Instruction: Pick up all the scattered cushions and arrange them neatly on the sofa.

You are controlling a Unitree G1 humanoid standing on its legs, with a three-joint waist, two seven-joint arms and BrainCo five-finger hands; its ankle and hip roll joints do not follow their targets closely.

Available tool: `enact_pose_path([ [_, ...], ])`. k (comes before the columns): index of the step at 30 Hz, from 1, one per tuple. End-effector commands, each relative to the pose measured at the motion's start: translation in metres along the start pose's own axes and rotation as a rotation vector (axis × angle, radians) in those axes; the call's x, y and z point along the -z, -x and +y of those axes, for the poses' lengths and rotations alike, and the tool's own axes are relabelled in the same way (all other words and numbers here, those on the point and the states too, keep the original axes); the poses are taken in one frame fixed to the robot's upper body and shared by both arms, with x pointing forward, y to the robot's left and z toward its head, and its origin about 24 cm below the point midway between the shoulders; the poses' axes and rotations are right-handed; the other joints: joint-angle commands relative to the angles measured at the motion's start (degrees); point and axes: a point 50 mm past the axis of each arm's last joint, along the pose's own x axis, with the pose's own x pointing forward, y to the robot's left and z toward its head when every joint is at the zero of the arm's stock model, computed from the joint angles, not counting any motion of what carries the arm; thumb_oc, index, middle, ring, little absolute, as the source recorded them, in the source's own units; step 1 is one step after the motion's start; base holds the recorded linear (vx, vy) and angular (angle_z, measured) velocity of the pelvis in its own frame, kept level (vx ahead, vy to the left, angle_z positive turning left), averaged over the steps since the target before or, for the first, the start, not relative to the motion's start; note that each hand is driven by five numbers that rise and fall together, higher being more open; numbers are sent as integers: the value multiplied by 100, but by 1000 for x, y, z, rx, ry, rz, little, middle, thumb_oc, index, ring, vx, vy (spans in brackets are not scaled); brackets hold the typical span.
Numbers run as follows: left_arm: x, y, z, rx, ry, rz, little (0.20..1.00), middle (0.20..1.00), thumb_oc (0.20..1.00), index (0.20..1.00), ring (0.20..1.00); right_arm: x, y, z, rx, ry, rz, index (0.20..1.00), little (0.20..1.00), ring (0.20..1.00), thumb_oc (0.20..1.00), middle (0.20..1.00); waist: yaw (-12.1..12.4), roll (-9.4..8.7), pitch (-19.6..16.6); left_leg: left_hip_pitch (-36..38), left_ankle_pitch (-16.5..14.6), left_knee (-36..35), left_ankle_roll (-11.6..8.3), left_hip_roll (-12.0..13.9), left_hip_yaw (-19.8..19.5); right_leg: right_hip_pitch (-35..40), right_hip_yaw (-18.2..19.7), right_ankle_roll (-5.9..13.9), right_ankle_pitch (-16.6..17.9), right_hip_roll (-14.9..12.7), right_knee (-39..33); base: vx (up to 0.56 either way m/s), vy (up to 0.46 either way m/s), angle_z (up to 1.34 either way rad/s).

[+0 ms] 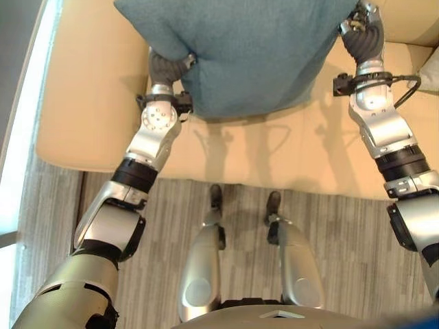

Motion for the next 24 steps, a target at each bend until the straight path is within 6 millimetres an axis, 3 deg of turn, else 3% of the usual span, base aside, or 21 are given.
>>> enact_pose_path([
  [1, -61, -16, -30, 86, 66, -277, 200, 200, 200, 200, 200, -56, -9, 32, -46, -87, -227, 200, 200, 200, 200, 200, -18, -282, -936, -67, -1024, 397, -158, -154, 130, 324, 459, 488, 118, -186, -1055, 25, 14, -20],
  [8, -79, -29, -39, 84, 71, -309, 200, 200, 200, 200, 200, -77, -18, 41, -29, -106, -267, 200, 200, 200, 200, 200, -62, -169, -783, -246, -921, 353, -188, -129, 166, 30, 482, 509, 140, -198, -986, 10, 8, -6],
  [12, -93, -41, -41, 67, 62, -322, 200, 200, 200, 200, 200, -89, -24, 49, -25, -73, -293, 200, 200, 200, 200, 200, -145, 0, -669, -452, -799, 288, -216, -139, 259, -258, 519, 538, 182, -216, -957, 3, 17, -11],
  [18, -92, -45, -37, 41, 55, -308, 200, 200, 200, 200, 200, -96, -22, 59, -11, -88, -302, 200, 200, 200, 200, 200, -225, 136, -559, -611, -758, 273, -213, -132, 349, -543, 573, 564, 218, -234, -883, 6, 37, -12],
  [24, -90, -47, -48, 56, 44, -281, 200, 200, 200, 200, 200, -99, -21, 67, -18, -76, -303, 200, 200, 200, 200, 200, -302, 214, -360, -804, -702, 291, -222, -165, 429, -787, 638, 563, 277, -266, -853, -6, 31, -10],
])
